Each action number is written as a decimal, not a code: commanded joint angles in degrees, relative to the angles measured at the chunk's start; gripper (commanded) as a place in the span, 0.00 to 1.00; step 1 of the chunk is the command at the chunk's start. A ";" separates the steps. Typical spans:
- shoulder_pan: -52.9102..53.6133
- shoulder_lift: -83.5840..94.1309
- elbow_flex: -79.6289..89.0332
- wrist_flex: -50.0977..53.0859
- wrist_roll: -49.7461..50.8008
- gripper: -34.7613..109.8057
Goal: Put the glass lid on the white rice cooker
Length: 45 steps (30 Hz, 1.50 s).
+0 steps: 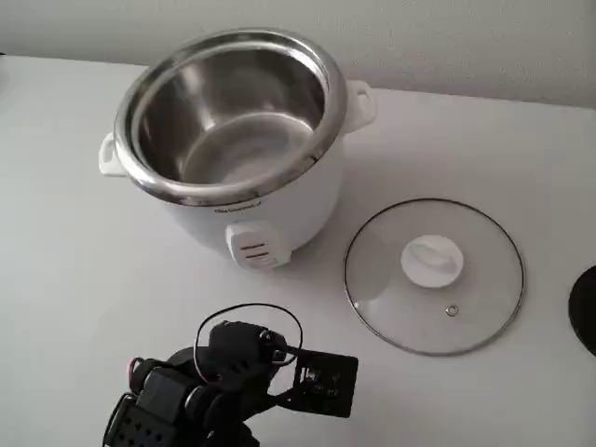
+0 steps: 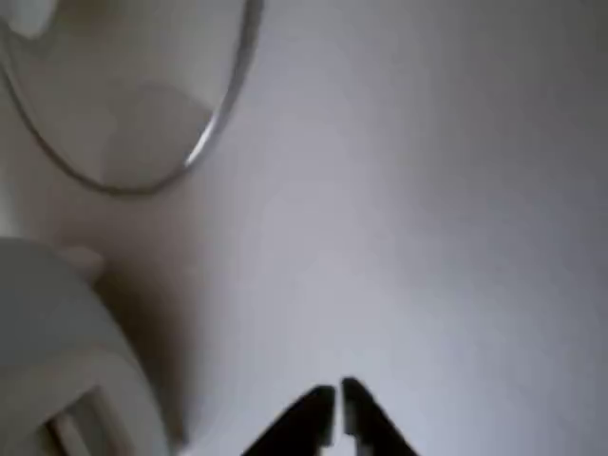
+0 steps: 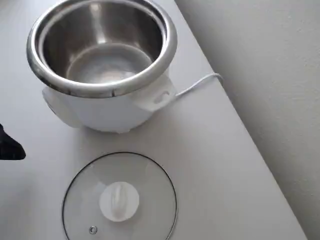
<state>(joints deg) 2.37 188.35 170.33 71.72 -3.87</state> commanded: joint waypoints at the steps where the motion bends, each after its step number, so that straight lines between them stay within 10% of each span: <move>1: -0.79 0.09 0.18 0.79 -0.79 0.24; 20: 15.03 -2.99 6.59 -39.11 -4.13 0.36; 29: 16.26 -52.03 1.58 -90.26 -2.64 0.39; 45: 19.95 -92.99 -29.09 -101.69 2.20 0.39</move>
<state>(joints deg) 21.71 99.05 149.33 -28.04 -1.93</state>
